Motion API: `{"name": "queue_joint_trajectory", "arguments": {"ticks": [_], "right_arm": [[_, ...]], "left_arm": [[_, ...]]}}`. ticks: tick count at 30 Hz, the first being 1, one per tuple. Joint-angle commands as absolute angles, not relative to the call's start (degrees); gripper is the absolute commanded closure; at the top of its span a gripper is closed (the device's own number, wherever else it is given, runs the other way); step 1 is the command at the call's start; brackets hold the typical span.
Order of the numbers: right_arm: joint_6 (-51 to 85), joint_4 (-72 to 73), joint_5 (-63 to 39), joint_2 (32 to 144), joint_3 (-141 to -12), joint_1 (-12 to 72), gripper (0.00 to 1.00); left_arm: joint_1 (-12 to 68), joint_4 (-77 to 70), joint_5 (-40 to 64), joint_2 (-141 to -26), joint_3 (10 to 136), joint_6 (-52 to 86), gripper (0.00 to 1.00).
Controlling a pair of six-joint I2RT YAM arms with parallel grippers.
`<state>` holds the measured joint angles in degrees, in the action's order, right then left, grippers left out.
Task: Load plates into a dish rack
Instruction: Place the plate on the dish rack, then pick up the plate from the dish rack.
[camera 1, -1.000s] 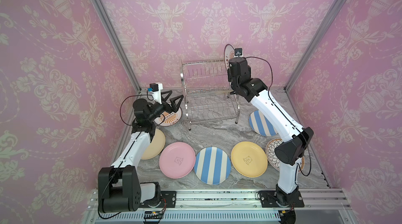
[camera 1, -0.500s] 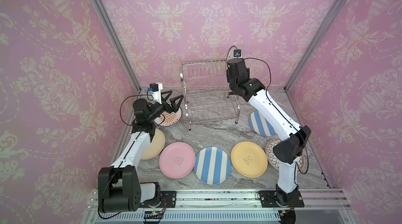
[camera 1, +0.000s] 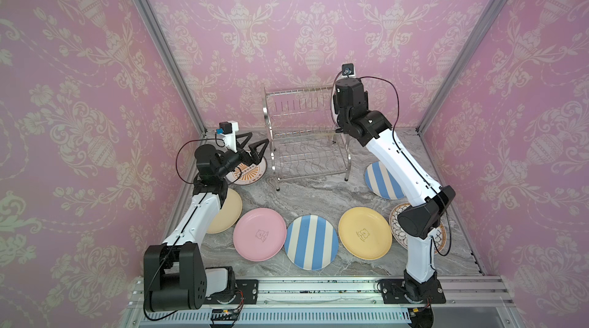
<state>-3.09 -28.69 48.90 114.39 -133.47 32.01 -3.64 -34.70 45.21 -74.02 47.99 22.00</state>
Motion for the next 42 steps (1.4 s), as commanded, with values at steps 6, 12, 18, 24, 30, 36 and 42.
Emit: {"name": "queue_joint_trajectory", "arguments": {"ticks": [6, 12, 18, 24, 30, 36, 42], "right_arm": [[-3.66, -28.84, 50.2, 114.31, -133.79, 32.32, 0.64], [-2.89, -28.13, 46.78, 111.38, -134.03, 32.78, 0.57], [-0.77, -26.31, 41.55, 104.37, -129.63, 32.77, 0.47], [1.13, -30.43, 37.23, 100.05, -128.14, 32.7, 0.37], [4.98, -33.82, 30.19, 88.85, -114.67, 30.12, 0.32], [13.56, -31.62, 18.59, 72.12, -90.27, 20.39, 0.29], [15.62, -34.76, 14.93, 65.12, -76.64, 14.41, 0.28]], "left_arm": [[-4.04, -35.33, 46.89, -74.23, 49.04, 22.77, 0.01], [-4.04, -33.01, 45.51, -74.21, 49.82, 21.79, 0.01], [-4.04, -27.83, 41.51, -73.15, 50.71, 19.07, 0.01], [-4.04, -23.75, 36.57, -72.21, 51.95, 18.7, 0.01], [-4.04, -12.81, 25.61, -68.16, 55.03, 16.09, 0.01], [-2.95, -4.42, 20.5, -65.39, 56.78, 16.39, 0.01], [0.22, -4.15, 20.16, -64.95, 54.32, 18.61, 0.01]]}}
